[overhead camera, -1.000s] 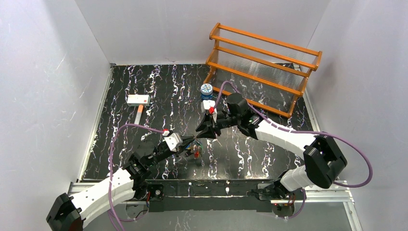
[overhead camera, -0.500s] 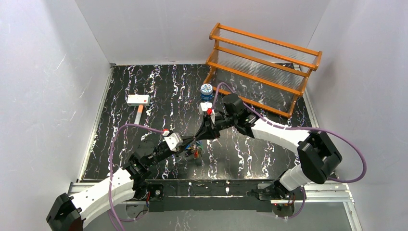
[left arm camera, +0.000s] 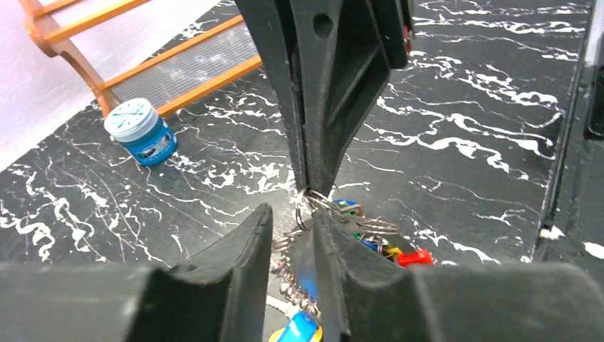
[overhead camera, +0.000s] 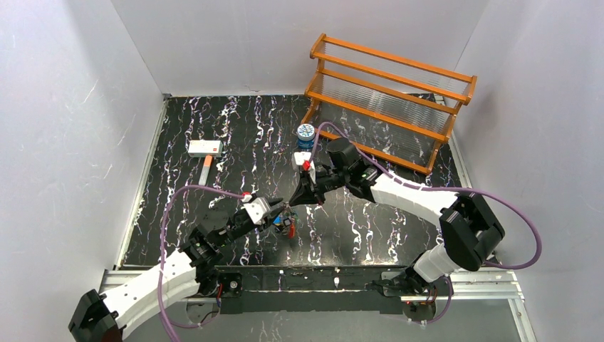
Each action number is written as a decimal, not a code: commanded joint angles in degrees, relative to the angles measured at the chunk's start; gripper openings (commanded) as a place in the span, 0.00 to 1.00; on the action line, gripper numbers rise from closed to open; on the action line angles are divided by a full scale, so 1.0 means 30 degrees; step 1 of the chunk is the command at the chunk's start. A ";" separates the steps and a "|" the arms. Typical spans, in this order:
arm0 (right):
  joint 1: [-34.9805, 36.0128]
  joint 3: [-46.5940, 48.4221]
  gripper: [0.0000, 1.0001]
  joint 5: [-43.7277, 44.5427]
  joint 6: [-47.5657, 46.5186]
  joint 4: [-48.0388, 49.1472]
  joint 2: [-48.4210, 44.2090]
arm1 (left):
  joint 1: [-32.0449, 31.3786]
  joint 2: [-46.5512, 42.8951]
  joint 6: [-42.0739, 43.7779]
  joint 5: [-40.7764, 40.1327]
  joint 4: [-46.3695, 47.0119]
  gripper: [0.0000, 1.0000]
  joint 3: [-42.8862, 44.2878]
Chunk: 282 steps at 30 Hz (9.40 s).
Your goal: Put the keys on the keyring
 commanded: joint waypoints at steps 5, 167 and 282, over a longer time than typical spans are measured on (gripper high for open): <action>0.0429 0.3361 0.01 0.3942 -0.3802 -0.6310 -0.0403 | -0.0069 -0.0613 0.4572 -0.1814 -0.6956 0.36 0.3443; 0.0954 -0.0686 0.39 0.1829 -0.1454 -0.0927 0.0014 | -0.0050 -0.0412 -0.0193 0.0798 -0.0433 0.00 -0.0100; 0.3692 0.3154 0.01 0.4679 -0.4047 -0.4892 0.0904 | -0.0053 0.0268 0.3512 0.0263 -1.1337 0.00 0.4250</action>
